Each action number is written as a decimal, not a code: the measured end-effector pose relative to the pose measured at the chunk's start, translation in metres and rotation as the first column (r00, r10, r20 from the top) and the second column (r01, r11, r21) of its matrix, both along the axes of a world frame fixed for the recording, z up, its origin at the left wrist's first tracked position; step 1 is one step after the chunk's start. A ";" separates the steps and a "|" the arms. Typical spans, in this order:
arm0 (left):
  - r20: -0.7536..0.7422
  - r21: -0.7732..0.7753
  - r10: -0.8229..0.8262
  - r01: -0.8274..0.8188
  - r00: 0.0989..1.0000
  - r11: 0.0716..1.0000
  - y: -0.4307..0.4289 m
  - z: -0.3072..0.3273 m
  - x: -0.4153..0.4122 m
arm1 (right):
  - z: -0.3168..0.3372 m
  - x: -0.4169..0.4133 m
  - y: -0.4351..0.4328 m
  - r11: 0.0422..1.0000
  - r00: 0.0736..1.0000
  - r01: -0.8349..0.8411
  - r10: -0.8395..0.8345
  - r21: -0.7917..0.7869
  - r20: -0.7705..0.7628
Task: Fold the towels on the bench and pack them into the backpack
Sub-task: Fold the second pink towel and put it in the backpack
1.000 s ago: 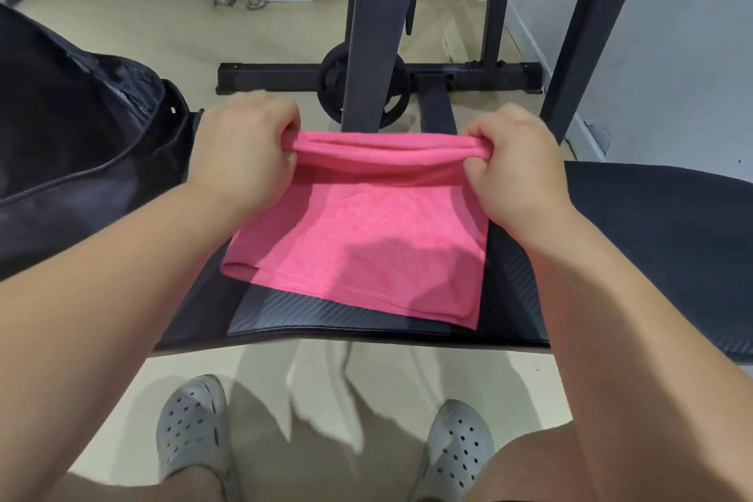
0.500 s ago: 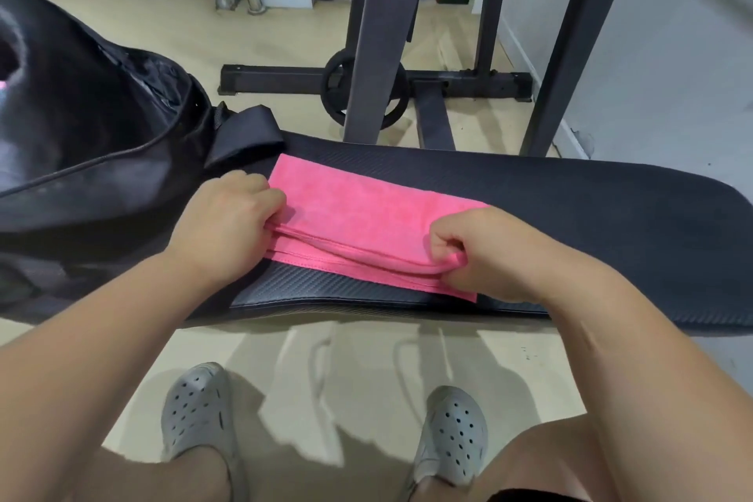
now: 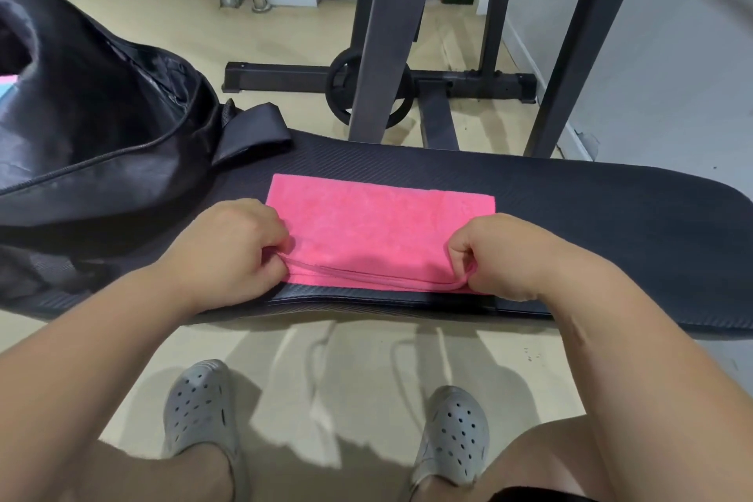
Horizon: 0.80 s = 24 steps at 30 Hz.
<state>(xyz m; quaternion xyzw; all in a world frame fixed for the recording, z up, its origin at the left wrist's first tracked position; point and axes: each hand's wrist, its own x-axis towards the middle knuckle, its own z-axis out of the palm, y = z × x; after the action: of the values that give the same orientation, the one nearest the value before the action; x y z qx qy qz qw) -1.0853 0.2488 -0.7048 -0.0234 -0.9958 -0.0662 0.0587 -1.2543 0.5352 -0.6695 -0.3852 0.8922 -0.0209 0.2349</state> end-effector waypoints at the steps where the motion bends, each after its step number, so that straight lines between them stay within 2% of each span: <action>1: -0.003 0.017 -0.018 0.018 1.000 1.000 0.002 0.000 0.002 | 0.001 -0.001 0.001 1.000 1.000 0.008 -0.008 0.012 0.001; 4: -0.025 0.045 0.020 -0.019 0.999 0.999 0.004 0.002 0.002 | 0.009 -0.002 0.003 0.997 0.995 0.040 -0.046 0.069 0.087; 6: -0.065 0.007 0.079 -0.079 0.995 0.997 0.010 0.005 -0.004 | 0.013 -0.001 0.002 0.992 0.995 0.083 -0.089 0.093 0.054; 8: -0.151 0.007 0.142 -0.143 0.978 0.990 0.017 0.009 -0.013 | 0.013 0.002 -0.008 0.991 0.986 0.136 -0.136 -0.005 -0.094; 10: -0.205 0.038 0.212 -0.209 0.955 0.977 0.024 0.009 -0.025 | 0.008 0.009 -0.026 0.965 0.954 0.134 -0.188 -0.225 -0.235; 12: -0.137 0.036 0.287 -0.285 0.948 0.958 0.034 0.007 -0.037 | -0.004 0.020 -0.048 0.949 0.943 0.076 -0.168 -0.305 -0.287; 15: 0.120 0.018 0.381 -0.386 0.917 0.922 0.052 -0.008 -0.050 | -0.039 0.037 -0.071 0.985 0.968 0.024 -0.065 -0.168 -0.241; 17: 0.234 -0.010 0.409 -0.419 0.882 0.908 0.059 -0.023 -0.052 | -0.060 0.038 -0.073 0.988 0.973 0.013 -0.048 -0.152 -0.228; 24: 0.274 0.018 0.456 -0.479 0.846 0.878 0.059 -0.027 -0.050 | -0.067 0.016 -0.055 0.981 0.966 0.085 -0.123 -0.173 -0.225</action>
<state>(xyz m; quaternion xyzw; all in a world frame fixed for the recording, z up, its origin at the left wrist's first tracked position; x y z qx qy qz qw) -1.1352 0.3082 -0.7322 0.2314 -0.9665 -0.0951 -0.0580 -1.2379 0.4806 -0.7368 -0.3552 0.9281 -0.0600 0.0941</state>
